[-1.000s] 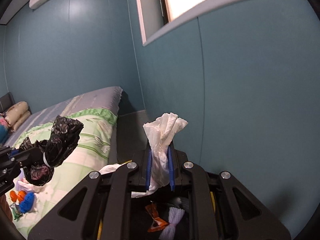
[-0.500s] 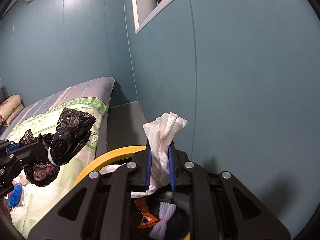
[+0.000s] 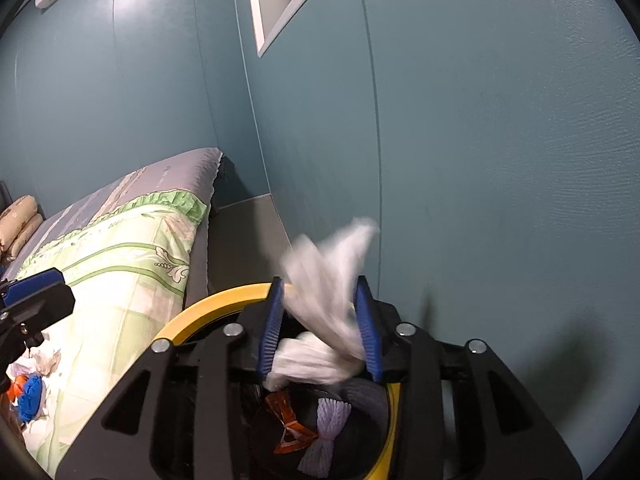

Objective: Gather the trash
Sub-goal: 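Open both tools to drop the black bag and tissue into the bin, then move both tools back over the remaining trash on the bed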

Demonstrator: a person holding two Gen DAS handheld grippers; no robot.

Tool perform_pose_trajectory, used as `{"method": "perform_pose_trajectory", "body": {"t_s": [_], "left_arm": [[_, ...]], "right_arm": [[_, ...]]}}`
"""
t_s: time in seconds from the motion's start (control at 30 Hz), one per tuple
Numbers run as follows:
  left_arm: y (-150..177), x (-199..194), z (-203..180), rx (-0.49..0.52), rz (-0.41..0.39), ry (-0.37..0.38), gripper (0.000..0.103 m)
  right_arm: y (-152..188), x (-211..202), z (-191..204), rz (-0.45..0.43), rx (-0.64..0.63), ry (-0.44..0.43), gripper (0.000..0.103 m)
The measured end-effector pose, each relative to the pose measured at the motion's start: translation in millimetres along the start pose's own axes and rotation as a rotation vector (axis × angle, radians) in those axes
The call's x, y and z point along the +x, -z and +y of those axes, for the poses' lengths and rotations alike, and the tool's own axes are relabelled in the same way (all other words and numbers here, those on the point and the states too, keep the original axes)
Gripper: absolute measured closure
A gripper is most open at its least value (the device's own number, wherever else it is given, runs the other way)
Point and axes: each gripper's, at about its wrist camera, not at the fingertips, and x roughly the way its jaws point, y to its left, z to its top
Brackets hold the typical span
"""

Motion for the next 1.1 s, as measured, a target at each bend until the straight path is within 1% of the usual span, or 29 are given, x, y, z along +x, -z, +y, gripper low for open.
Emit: {"method": "perform_pose_trajectory", "body": {"t_s": [0.27,0.47,0.63,0.7,0.77,0.9,0.97,1.07,1.1], "left_arm": [[-4.5,-15.4,21.8,-0.069,-0.003,-0.008,0.054],[-6.7,-45.9,43.4,-0.099,-0.042,-0.045,0.054],[-6.7,-77.4,66.3,-0.139,-0.073,-0.089,0.054],[-5.9,-93.2,77.0,-0.153,-0.088,-0.116,0.054],[-4.5,-109.9,88.1,-0.161,-0.104,-0.155,0.054],[1.3,-141.9,104.6,-0.189,-0.123,-0.202,0.054],[5.2,-160.7,114.6,-0.196,-0.138,-0.251,0.053],[12.0,-187.9,129.0,-0.217,-0.161,-0.302,0.049],[14.3,-194.7,133.5,-0.222,-0.166,-0.315,0.046]], "right_arm": [[-3.4,-12.9,4.7,-0.018,0.0,-0.006,0.063],[-11.4,-38.3,19.7,-0.049,-0.019,-0.027,0.063],[-22.3,-63.3,43.2,-0.086,-0.053,-0.063,0.06],[-26.1,-72.5,55.0,-0.1,-0.07,-0.082,0.058],[-29.0,-78.5,67.0,-0.112,-0.087,-0.1,0.058],[-32.5,-91.1,94.5,-0.132,-0.125,-0.151,0.057],[-33.2,-97.2,110.8,-0.134,-0.145,-0.187,0.057],[-33.5,-104.1,135.7,-0.133,-0.172,-0.248,0.056],[-33.1,-105.5,145.9,-0.13,-0.184,-0.273,0.054]]}}
